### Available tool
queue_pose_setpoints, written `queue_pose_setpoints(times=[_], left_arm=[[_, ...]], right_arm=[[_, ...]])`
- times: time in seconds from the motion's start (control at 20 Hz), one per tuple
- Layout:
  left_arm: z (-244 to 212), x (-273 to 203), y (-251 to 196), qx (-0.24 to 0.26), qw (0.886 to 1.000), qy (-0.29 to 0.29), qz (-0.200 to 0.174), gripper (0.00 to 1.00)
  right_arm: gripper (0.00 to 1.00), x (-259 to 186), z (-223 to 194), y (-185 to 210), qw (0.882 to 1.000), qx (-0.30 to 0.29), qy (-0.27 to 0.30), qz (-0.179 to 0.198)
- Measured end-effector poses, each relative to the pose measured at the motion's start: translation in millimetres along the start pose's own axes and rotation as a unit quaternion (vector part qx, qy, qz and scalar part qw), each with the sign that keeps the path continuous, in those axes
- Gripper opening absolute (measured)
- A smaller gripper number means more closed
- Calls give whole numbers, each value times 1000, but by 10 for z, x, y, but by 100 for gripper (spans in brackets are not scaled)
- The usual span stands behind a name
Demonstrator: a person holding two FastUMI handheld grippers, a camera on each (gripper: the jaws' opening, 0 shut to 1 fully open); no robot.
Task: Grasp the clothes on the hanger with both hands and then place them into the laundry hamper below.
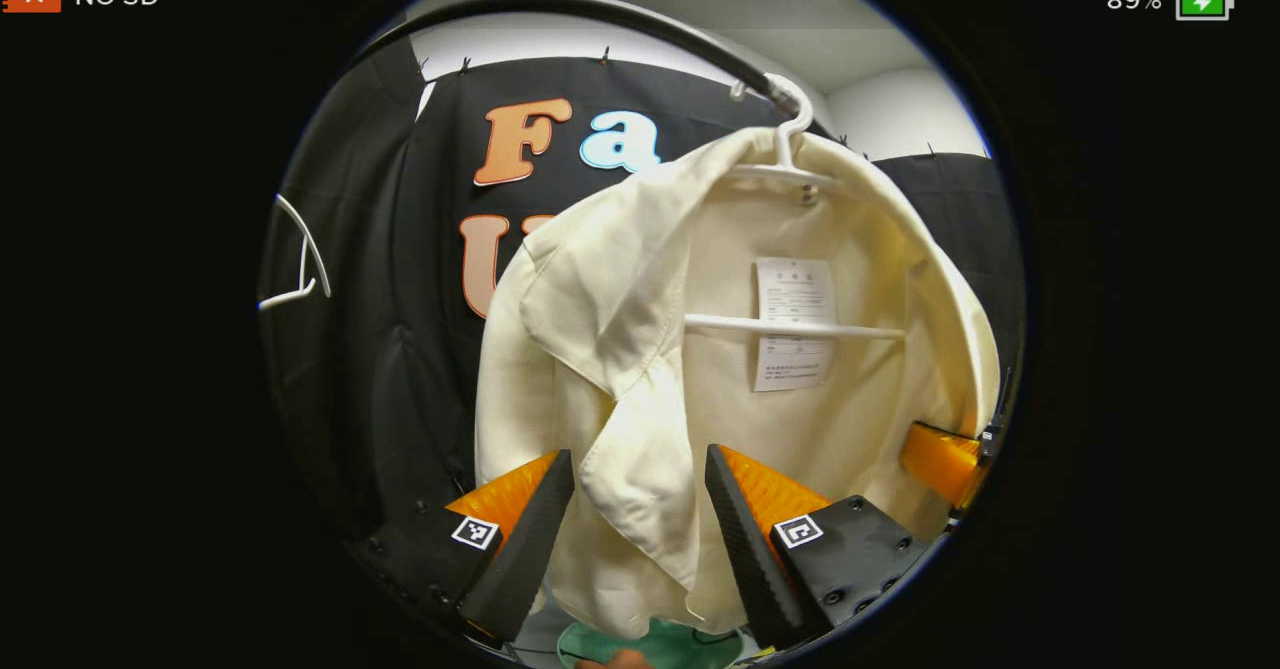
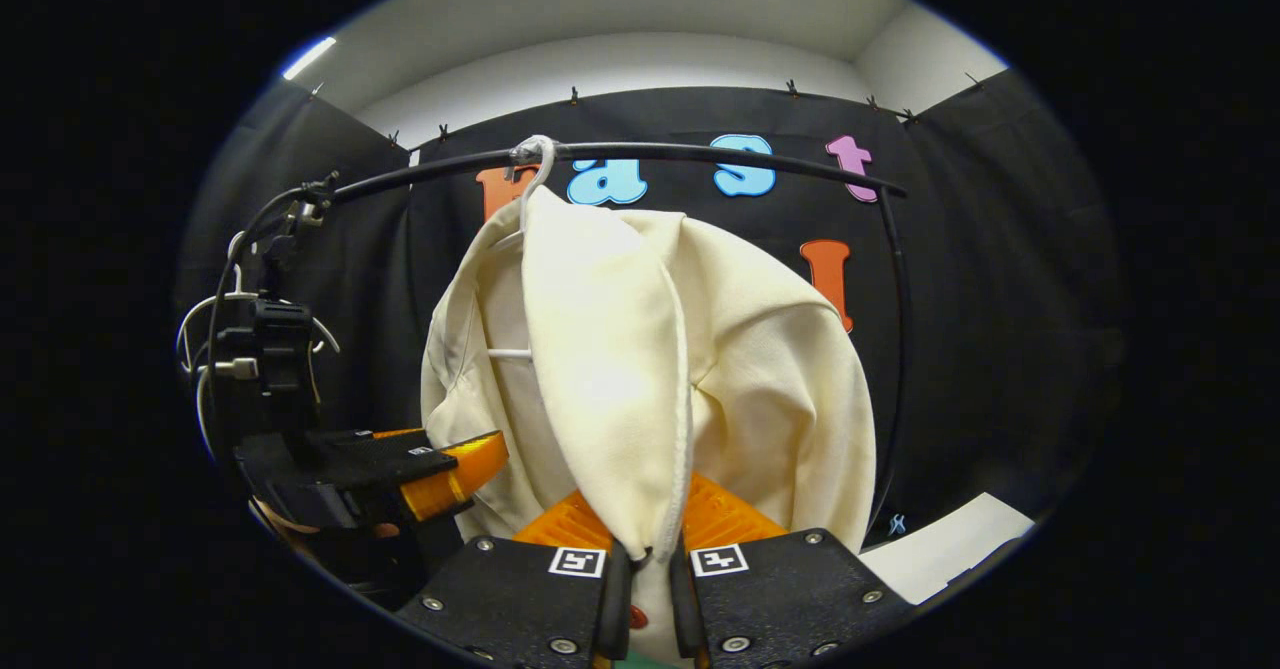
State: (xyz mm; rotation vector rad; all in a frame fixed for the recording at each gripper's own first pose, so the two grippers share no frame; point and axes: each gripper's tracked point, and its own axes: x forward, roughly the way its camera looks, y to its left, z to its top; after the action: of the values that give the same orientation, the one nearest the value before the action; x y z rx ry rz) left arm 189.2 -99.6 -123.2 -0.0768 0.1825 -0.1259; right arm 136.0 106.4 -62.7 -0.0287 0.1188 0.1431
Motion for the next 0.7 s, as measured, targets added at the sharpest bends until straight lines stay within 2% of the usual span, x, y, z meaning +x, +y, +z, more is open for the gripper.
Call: queue_pose_setpoints(times=[0.2, 0.4, 0.55, 0.7], left_arm=[[-60, 130, 5, -14, 1000, 5, -7, 82], [-59, 159, 22, -1, 1000, 3, -7, 79], [-55, 174, 24, 3, 1000, 6, -6, 70], [-69, 193, -27, -1, 1000, 9, -23, 63]], right_arm=[[17, 5, -15, -19, 1000, -2, -1, 0], [17, 3, -14, -26, 1000, -5, -2, 1], [17, 12, -31, -28, 1000, -7, -2, 1], [17, 16, -45, -25, 1000, -10, -4, -2]])
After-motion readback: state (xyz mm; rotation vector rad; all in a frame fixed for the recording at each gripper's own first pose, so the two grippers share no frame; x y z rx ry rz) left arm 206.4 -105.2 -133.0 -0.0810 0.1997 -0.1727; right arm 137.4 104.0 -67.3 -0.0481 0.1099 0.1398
